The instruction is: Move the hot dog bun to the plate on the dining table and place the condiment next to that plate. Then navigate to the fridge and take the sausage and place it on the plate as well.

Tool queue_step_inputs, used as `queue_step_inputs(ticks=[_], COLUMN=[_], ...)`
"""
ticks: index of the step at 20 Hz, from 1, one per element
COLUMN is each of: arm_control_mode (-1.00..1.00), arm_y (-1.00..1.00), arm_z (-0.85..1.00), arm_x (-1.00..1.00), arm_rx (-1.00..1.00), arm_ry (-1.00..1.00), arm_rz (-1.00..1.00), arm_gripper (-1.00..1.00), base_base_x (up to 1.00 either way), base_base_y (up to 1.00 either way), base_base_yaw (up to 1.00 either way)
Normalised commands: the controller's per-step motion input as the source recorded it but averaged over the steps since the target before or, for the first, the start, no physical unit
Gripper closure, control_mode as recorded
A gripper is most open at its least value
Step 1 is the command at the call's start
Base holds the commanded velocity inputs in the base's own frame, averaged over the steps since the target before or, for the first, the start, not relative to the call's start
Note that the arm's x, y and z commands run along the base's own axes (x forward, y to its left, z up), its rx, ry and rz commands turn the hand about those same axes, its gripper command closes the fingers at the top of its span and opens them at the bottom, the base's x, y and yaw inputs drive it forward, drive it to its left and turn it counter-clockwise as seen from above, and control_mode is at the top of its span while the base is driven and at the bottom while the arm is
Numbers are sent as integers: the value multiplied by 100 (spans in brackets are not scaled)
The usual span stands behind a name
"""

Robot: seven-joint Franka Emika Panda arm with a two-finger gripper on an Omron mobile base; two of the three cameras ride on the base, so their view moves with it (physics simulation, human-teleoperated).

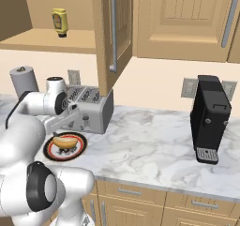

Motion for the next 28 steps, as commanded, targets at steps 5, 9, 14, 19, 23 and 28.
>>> queue_step_inputs(ticks=[5, 9, 14, 19, 23, 28], arm_control_mode=[-100, -100, -100, -100, -100, -100], arm_y=[10, 15, 18, 10, 0, 2], arm_z=[-58, -36, -23, -23, -16, -14], arm_x=[0, 0, 0, 17, 39, 28], arm_rx=[0, 0, 0, 0, 0, 0], arm_ry=[0, 0, 0, 0, 0, 0], arm_rz=[6, 8, 13, 14, 12, 9], arm_gripper=[-100, -100, -100, -100, -100, -100], base_base_x=[0, 0, 0, 0, 0, 0], base_base_y=[0, 0, 0, 0, 0, 0], base_base_yaw=[0, 0, 0, 0, 0, 0])
